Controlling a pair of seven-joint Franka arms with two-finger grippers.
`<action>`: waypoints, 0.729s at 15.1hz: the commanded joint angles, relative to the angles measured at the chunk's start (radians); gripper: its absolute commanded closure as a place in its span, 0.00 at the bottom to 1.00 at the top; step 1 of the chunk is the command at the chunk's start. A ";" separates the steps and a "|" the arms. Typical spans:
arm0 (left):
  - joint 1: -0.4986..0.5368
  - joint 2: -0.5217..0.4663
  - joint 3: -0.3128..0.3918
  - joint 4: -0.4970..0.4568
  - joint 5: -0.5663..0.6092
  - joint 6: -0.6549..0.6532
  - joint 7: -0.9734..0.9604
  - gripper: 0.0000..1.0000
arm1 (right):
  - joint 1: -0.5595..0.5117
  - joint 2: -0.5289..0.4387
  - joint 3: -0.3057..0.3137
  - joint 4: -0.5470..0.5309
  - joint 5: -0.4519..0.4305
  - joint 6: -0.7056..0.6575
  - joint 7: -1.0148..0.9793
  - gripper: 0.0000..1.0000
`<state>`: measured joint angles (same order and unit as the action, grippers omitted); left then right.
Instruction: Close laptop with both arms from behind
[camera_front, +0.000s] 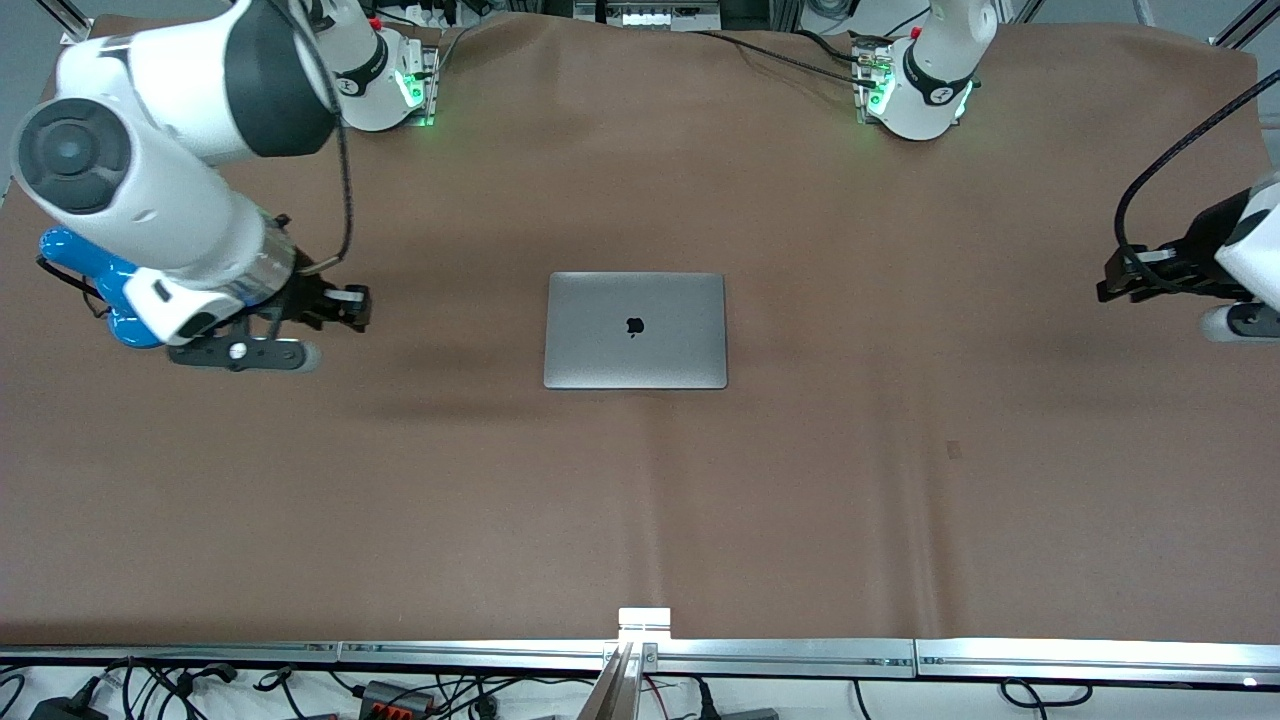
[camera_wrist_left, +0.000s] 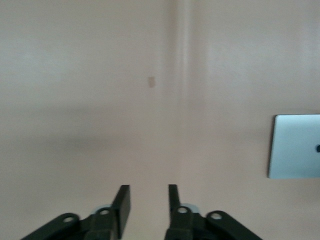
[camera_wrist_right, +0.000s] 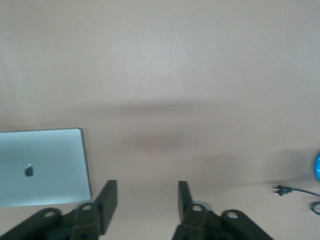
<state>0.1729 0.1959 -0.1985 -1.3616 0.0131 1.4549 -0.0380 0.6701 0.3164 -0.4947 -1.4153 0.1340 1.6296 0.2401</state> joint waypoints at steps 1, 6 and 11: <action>-0.044 -0.047 0.005 -0.032 0.041 -0.040 -0.080 0.00 | -0.001 -0.022 -0.073 0.015 0.002 -0.024 -0.079 0.00; -0.065 -0.109 0.036 -0.136 0.033 0.065 -0.039 0.00 | -0.090 -0.029 -0.090 0.081 0.007 -0.060 -0.125 0.00; -0.058 -0.130 0.059 -0.172 -0.030 0.065 -0.043 0.00 | -0.476 -0.072 0.242 0.079 -0.006 -0.048 -0.186 0.00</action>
<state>0.1152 0.0959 -0.1486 -1.5079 0.0038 1.5061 -0.1043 0.3629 0.2619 -0.4153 -1.3458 0.1389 1.5908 0.0916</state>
